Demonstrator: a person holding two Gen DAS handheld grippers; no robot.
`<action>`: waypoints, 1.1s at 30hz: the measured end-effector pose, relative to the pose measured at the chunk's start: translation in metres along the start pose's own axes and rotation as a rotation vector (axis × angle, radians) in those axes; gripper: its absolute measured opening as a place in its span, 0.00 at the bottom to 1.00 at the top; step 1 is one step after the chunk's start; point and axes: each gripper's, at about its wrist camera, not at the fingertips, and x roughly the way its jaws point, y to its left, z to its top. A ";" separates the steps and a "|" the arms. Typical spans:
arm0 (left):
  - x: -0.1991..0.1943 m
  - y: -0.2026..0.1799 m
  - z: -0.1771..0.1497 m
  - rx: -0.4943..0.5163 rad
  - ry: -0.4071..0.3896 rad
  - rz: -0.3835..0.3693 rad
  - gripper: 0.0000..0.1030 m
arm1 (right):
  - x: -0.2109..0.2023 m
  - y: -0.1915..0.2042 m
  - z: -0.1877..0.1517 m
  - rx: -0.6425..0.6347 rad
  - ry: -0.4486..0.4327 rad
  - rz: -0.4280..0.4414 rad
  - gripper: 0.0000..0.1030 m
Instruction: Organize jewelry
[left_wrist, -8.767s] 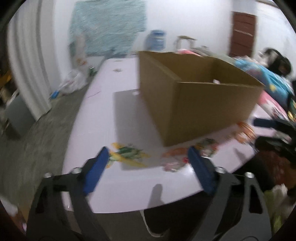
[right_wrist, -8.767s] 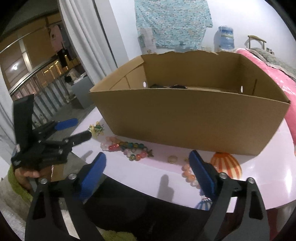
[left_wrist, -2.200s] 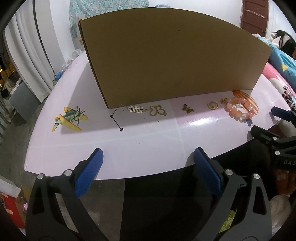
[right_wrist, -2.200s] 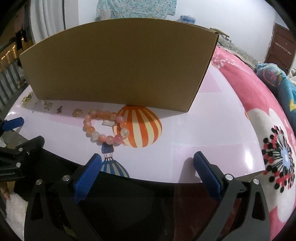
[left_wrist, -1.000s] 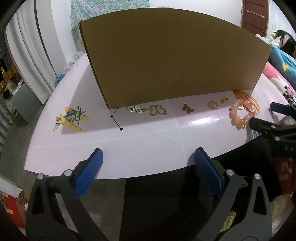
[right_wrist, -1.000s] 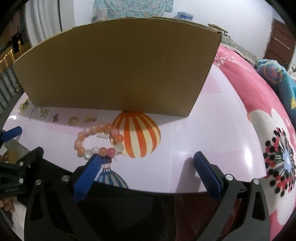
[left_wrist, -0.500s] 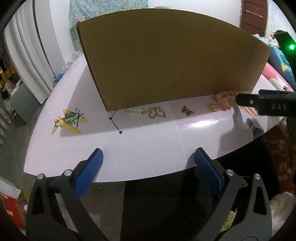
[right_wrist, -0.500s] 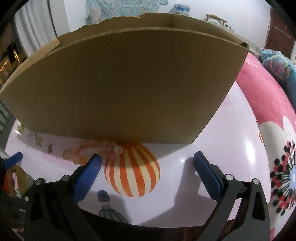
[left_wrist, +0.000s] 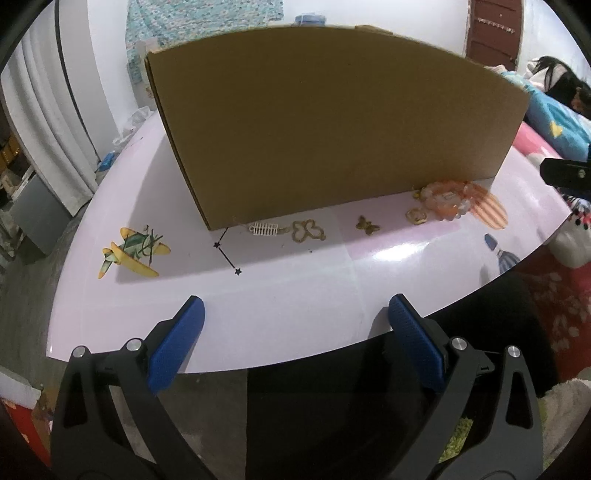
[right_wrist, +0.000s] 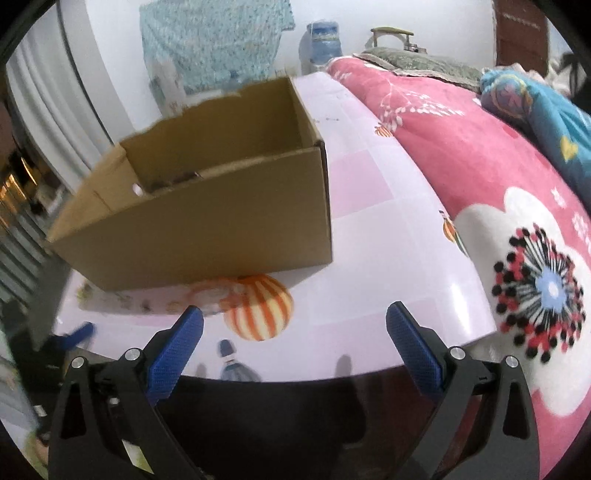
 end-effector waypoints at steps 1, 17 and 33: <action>-0.003 0.003 0.002 -0.005 -0.015 -0.025 0.93 | -0.003 0.000 0.001 0.009 -0.007 0.027 0.94; -0.013 0.041 0.065 -0.100 -0.159 0.013 0.93 | 0.025 0.027 0.042 0.016 0.033 0.285 0.53; -0.002 0.053 0.073 -0.122 -0.142 -0.004 0.93 | 0.041 0.036 0.062 -0.007 0.030 0.246 0.53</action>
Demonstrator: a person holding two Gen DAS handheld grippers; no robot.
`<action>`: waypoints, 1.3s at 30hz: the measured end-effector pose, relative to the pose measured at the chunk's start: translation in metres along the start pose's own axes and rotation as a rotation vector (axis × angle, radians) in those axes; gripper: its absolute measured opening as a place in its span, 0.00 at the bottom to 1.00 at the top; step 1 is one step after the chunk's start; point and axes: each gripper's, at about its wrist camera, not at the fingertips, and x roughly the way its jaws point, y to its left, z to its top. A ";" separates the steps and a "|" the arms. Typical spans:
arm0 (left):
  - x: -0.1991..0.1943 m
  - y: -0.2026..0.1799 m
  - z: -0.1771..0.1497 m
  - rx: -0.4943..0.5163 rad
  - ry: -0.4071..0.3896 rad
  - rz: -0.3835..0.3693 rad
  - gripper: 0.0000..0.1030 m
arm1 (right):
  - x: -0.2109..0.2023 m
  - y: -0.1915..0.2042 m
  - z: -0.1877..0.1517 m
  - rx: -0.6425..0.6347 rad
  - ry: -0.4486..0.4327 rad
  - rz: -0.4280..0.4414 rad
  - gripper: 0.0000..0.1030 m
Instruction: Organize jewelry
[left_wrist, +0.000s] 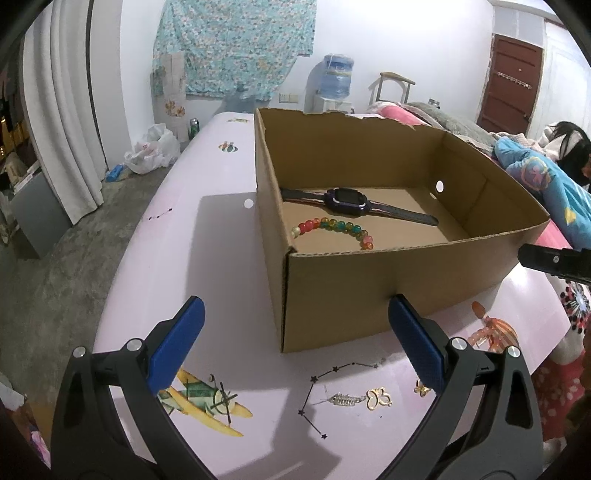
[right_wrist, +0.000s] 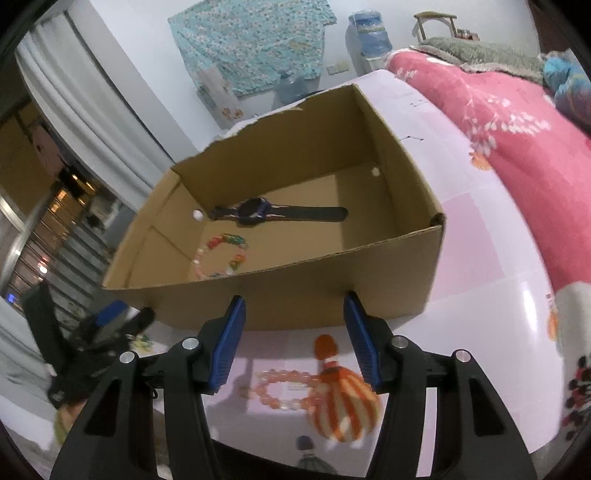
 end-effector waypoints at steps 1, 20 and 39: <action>-0.002 0.001 -0.003 0.005 0.001 0.005 0.93 | -0.002 -0.001 -0.002 -0.010 0.000 -0.031 0.57; 0.034 0.036 -0.028 -0.063 0.204 0.138 0.93 | 0.030 -0.036 -0.025 0.003 0.117 -0.399 0.91; 0.038 0.034 -0.029 -0.056 0.194 0.171 0.93 | 0.046 -0.019 -0.031 -0.046 0.145 -0.505 0.94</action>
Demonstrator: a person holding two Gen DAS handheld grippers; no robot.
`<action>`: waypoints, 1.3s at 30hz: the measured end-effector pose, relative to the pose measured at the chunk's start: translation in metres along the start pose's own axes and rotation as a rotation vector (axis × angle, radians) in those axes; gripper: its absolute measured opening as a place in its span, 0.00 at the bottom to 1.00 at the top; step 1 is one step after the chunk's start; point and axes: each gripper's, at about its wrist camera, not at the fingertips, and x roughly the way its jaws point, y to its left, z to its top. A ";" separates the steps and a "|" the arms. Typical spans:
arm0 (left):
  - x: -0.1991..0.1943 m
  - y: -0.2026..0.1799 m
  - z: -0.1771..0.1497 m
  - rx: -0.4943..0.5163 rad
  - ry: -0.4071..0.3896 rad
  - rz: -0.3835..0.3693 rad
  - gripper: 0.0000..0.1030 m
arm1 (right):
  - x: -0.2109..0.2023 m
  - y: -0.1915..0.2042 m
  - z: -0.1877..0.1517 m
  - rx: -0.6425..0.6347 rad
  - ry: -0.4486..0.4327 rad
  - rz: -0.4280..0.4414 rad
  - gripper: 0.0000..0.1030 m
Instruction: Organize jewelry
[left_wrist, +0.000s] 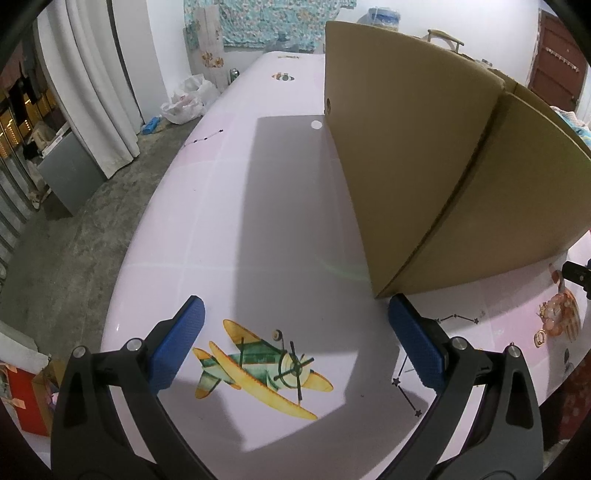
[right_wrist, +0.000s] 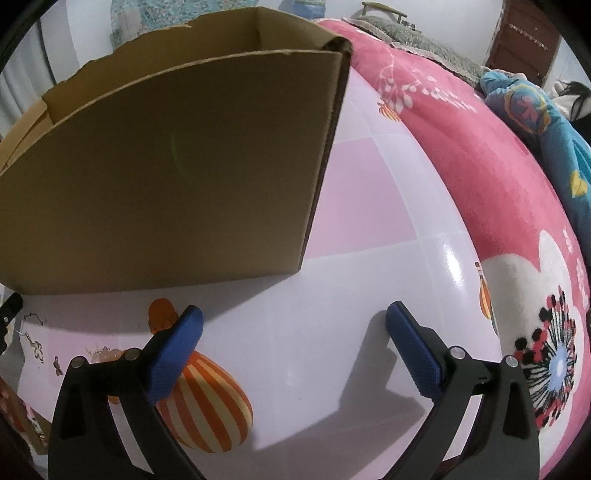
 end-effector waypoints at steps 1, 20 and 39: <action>0.000 0.000 0.000 -0.001 -0.003 -0.002 0.93 | -0.001 0.000 -0.001 -0.001 -0.001 0.000 0.94; -0.039 0.012 -0.003 0.036 -0.155 -0.118 0.93 | -0.032 -0.026 0.004 0.012 -0.171 0.198 0.94; -0.063 -0.043 -0.035 0.238 -0.103 -0.336 0.57 | -0.061 0.015 -0.038 -0.074 -0.126 0.516 0.87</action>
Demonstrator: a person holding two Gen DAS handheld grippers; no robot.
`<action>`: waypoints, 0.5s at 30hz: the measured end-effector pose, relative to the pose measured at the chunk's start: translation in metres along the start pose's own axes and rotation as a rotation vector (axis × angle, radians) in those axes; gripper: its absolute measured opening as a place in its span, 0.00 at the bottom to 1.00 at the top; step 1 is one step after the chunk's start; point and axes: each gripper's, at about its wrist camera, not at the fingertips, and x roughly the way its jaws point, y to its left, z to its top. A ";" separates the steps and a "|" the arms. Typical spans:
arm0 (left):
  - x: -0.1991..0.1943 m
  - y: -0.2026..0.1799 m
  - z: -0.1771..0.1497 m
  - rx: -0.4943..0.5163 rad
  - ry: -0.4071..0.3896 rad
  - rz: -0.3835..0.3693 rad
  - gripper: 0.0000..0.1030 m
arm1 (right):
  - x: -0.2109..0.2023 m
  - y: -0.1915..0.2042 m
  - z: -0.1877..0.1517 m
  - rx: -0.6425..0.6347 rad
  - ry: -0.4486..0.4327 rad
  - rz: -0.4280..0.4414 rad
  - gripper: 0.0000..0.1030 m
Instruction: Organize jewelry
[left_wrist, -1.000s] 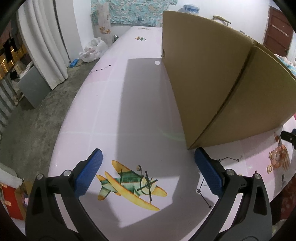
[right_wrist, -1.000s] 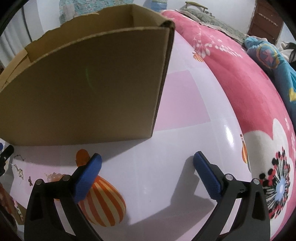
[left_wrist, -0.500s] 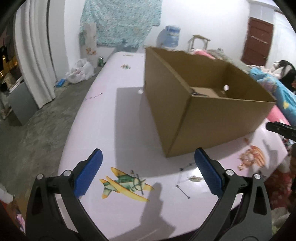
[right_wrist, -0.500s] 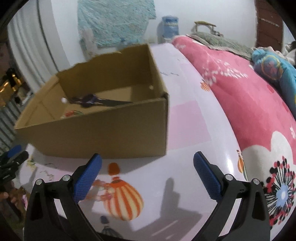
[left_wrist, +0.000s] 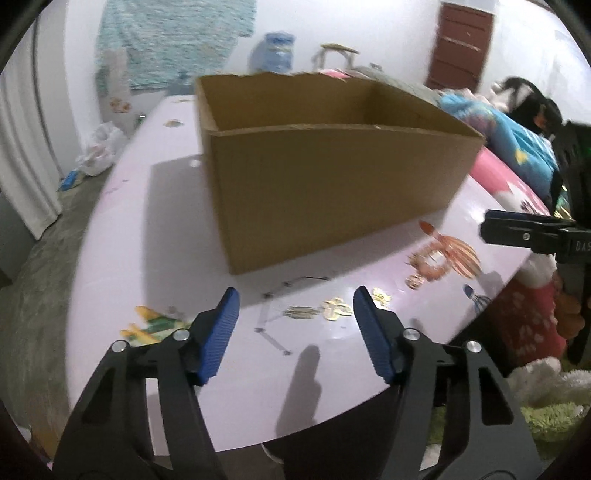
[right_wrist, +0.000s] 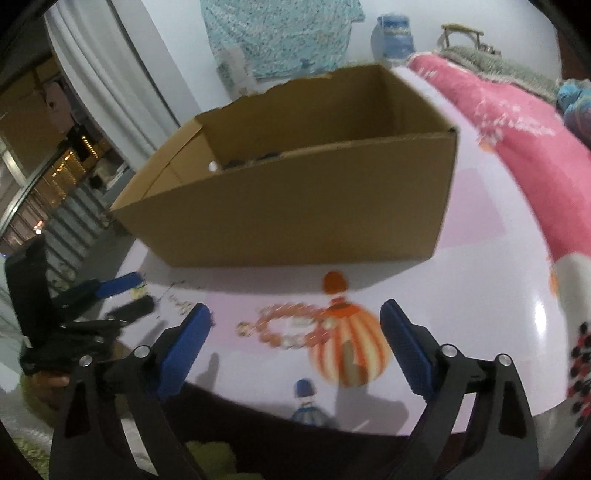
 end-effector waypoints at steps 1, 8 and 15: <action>0.005 -0.004 0.000 0.015 0.015 0.002 0.53 | 0.001 0.001 -0.001 0.003 0.008 0.011 0.86; 0.023 -0.012 -0.001 0.048 0.084 0.032 0.32 | 0.013 0.019 -0.010 -0.034 0.052 0.053 0.82; 0.031 -0.013 0.001 0.065 0.118 0.033 0.27 | 0.014 0.025 -0.008 -0.068 0.050 0.057 0.82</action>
